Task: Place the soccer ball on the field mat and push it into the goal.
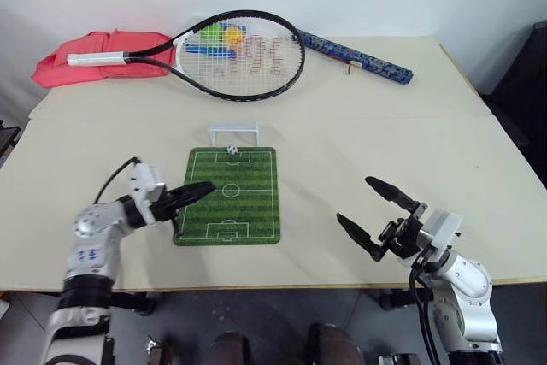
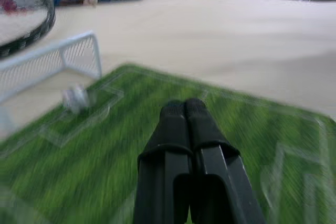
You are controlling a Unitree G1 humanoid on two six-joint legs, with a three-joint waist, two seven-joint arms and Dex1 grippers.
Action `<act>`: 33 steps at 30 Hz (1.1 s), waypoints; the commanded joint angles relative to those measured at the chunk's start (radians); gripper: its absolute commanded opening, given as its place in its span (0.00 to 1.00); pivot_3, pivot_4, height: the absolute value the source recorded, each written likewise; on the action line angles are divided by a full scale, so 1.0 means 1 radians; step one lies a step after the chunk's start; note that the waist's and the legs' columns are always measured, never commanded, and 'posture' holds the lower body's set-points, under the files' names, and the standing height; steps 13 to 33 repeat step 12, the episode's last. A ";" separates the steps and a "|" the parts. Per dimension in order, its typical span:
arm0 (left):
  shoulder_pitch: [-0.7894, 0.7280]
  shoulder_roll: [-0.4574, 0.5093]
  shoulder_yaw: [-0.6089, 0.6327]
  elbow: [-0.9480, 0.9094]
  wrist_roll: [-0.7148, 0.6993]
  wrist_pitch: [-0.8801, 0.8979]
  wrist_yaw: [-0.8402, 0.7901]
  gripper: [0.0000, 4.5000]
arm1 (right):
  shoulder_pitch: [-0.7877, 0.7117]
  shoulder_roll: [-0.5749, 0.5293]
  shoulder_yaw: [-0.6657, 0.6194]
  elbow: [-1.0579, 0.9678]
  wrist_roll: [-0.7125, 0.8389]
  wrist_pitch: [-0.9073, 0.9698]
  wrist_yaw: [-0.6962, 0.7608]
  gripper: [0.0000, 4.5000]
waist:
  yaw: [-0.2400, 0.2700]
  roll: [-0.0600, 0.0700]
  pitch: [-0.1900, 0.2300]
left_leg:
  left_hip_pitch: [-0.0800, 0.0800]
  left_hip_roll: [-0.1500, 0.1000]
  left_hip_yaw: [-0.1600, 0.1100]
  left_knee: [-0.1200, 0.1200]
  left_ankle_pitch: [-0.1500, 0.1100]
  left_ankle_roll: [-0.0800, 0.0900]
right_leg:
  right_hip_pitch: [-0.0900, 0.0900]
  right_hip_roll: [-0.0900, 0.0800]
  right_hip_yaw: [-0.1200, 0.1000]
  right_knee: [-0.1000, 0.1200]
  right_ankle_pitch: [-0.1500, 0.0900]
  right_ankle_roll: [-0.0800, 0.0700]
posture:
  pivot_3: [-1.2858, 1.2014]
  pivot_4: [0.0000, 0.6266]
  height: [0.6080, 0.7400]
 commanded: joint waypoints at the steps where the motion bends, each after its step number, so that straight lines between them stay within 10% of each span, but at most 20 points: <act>1: 0.095 0.074 0.102 -0.091 -0.022 0.031 0.043 0.01 | -0.017 -0.028 -0.017 -0.004 0.013 -0.029 0.008 1.00 | -0.001 0.000 0.000 | 0.000 0.000 0.000 0.000 0.000 0.000 | 0.000 0.000 0.001 0.000 0.000 0.000 | 0.52 0.24 1.00; 11: 0.345 0.093 0.383 -0.229 -0.046 0.089 0.264 0.01 | -0.113 -0.078 -0.031 0.100 0.043 -0.044 0.066 1.00 | 0.000 0.000 0.000 | 0.000 0.000 0.000 -0.001 -0.001 0.000 | 0.000 0.000 0.001 -0.001 0.000 0.000 | 0.52 0.24 1.00; 33: 0.365 0.090 0.388 -0.248 -0.036 0.099 0.284 0.01 | -0.121 -0.078 -0.030 0.111 0.043 -0.046 0.068 1.00 | 0.000 0.000 0.000 | 0.000 0.001 0.000 -0.001 -0.001 0.000 | 0.000 0.000 0.001 0.000 0.000 0.000 | 0.52 0.24 1.00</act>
